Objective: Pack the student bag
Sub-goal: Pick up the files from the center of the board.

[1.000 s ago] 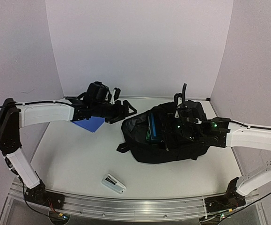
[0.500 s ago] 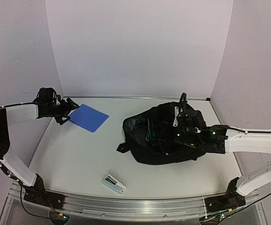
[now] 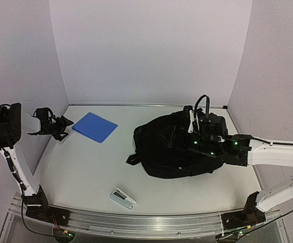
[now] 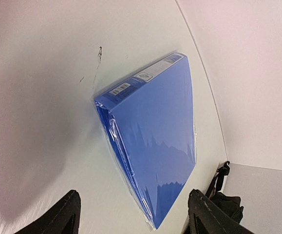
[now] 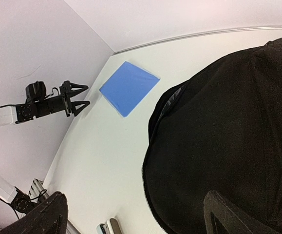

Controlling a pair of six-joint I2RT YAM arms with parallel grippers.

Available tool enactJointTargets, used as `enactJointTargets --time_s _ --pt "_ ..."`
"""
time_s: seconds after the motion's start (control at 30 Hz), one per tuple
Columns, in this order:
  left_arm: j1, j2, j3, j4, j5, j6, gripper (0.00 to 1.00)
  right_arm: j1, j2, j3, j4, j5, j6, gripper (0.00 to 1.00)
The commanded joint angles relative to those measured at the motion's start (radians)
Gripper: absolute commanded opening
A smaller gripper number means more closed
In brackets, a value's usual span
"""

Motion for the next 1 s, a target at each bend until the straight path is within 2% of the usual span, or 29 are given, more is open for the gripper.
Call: enactJointTargets --time_s 0.0,0.33,0.7,0.97 --pt "-0.001 0.082 0.053 0.151 0.070 -0.052 0.72 0.005 0.008 0.007 0.054 0.012 -0.006 0.96" --pt "0.000 0.233 0.111 0.276 0.140 -0.111 0.52 0.005 0.054 0.040 0.054 0.025 -0.015 0.97" --pt "-0.002 0.309 0.146 0.333 0.164 -0.162 0.32 0.005 0.100 0.066 0.054 0.021 -0.018 0.97" --pt "-0.002 0.338 0.138 0.429 0.181 -0.231 0.24 0.005 0.123 0.078 0.054 0.019 -0.023 0.97"
